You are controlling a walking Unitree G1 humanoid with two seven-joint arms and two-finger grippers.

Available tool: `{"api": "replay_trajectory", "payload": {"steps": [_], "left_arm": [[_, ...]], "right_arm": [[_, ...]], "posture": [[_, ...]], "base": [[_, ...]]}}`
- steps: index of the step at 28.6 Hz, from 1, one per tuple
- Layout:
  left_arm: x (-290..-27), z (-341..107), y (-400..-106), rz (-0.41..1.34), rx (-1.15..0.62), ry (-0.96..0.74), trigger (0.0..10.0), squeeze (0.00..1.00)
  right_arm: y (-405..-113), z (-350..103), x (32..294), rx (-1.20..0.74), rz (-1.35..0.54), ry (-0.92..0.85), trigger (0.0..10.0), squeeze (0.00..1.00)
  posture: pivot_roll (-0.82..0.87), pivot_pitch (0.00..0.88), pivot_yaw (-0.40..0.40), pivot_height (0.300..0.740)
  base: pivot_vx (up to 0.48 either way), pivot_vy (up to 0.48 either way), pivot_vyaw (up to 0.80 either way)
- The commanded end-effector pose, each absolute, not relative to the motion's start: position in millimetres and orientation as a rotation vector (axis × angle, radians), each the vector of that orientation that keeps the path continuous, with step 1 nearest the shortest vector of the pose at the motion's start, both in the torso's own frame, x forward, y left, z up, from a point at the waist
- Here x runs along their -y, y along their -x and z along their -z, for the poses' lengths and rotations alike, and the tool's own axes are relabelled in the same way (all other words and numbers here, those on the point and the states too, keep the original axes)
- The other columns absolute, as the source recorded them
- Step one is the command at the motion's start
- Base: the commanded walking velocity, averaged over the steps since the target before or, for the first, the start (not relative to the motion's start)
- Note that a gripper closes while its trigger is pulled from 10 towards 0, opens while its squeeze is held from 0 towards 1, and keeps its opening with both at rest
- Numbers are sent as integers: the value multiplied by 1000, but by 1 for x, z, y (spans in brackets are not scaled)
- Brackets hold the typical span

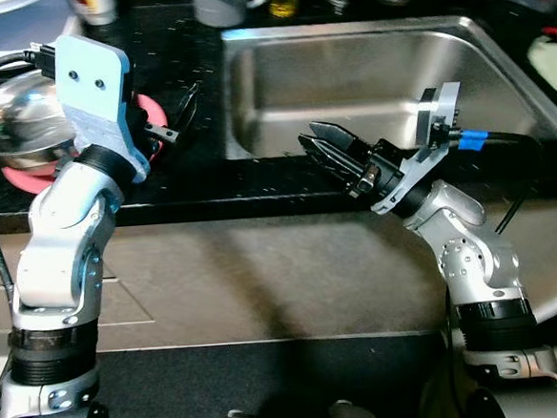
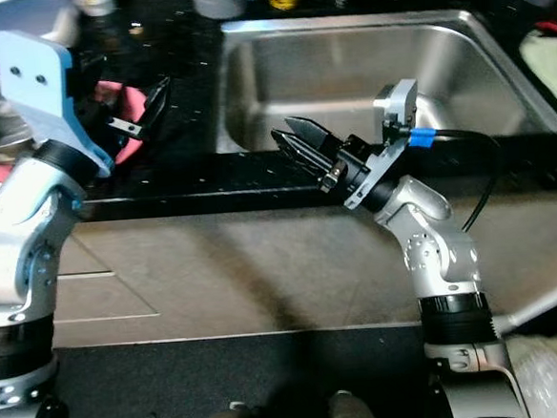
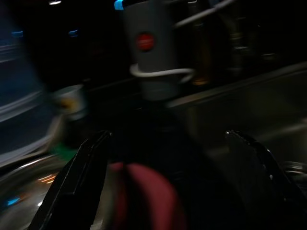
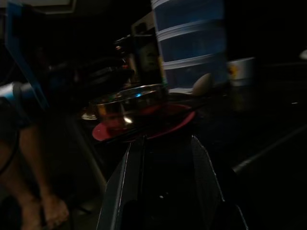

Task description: Kitchen organization

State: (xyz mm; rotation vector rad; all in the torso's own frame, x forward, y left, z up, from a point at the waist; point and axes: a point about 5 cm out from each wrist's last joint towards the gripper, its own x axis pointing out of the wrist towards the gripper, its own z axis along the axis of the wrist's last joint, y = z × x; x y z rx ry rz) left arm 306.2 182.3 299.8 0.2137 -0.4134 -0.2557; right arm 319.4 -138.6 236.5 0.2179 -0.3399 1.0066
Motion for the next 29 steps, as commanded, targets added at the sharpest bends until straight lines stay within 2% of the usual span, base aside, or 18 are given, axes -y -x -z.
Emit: {"api": "replay_trajectory", "payload": {"steps": [1, 6, 29], "left_arm": [[-184, -296, -304, 248, 376, -227, 10000, 0], [-184, -296, -303, 256, 351, -233, 10000, 0], [-182, -300, -299, 278, 325, -249, 10000, 0]], "right_arm": [[-319, -236, 137, 343, -1003, -202, 10000, 0], [-318, -237, 136, 359, -1023, -214, 10000, 0], [-319, -241, 136, 373, -1026, -225, 10000, 0]], "posture": [[26, 141, -27, 740], [29, 142, -30, 740], [23, 139, -39, 740]], "base": [[0, 0, 0], [0, 0, 0], [0, 0, 751]]}}
